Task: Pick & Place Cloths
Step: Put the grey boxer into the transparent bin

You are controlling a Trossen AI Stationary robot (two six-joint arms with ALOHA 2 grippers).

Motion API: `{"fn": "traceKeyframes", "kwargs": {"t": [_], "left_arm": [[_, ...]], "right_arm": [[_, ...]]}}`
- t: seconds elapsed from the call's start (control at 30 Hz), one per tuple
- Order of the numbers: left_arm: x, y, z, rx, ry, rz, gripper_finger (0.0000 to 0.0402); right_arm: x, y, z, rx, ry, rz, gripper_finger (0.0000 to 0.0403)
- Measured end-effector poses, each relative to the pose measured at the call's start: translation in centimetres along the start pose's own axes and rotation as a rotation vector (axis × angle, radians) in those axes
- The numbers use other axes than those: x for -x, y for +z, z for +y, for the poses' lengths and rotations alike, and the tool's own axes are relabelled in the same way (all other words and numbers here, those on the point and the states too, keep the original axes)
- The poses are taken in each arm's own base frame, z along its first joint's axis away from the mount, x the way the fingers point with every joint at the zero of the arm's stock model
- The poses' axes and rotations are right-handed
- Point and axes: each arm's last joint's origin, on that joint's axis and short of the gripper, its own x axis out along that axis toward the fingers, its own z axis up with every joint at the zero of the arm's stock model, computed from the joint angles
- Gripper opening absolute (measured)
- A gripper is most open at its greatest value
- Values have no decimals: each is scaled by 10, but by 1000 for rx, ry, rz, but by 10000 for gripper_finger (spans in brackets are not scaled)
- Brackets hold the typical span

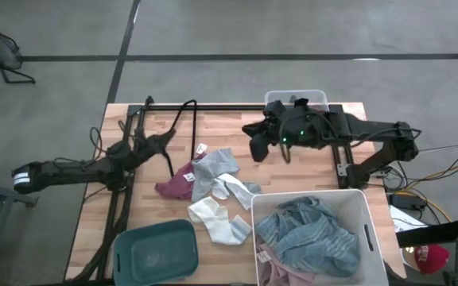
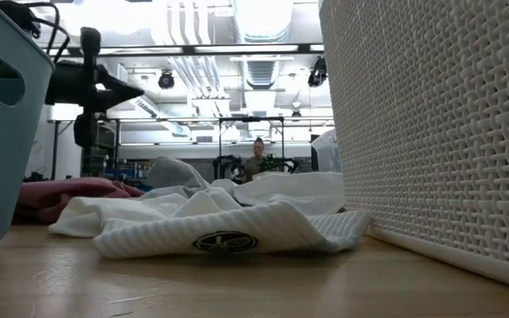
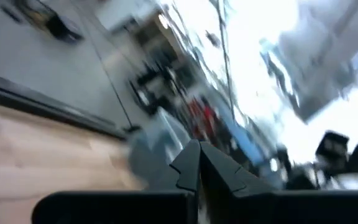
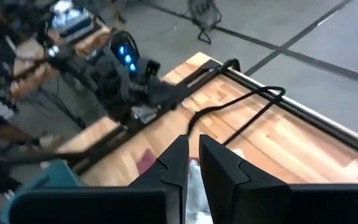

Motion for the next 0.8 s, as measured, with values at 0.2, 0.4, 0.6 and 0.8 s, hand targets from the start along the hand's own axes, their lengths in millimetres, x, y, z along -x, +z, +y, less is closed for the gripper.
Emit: {"fn": "traceKeyframes", "kwargs": {"t": [0.2, 0.4, 0.6, 0.8], "left_arm": [[-9, 14, -21, 187, 3, -128, 14], [-35, 39, -76, 139, -91, -166, 14], [-76, 56, -133, -80, -157, -131, 14], [-111, 63, -152, -331, -50, 62, 14]], "right_arm": [[-8, 8, -25, 121, 90, 139, 28], [-10, 8, -42, 249, 137, 261, 30], [-13, 13, -51, 307, 121, 241, 31], [-22, 20, -60, 276, 87, 208, 20]]}}
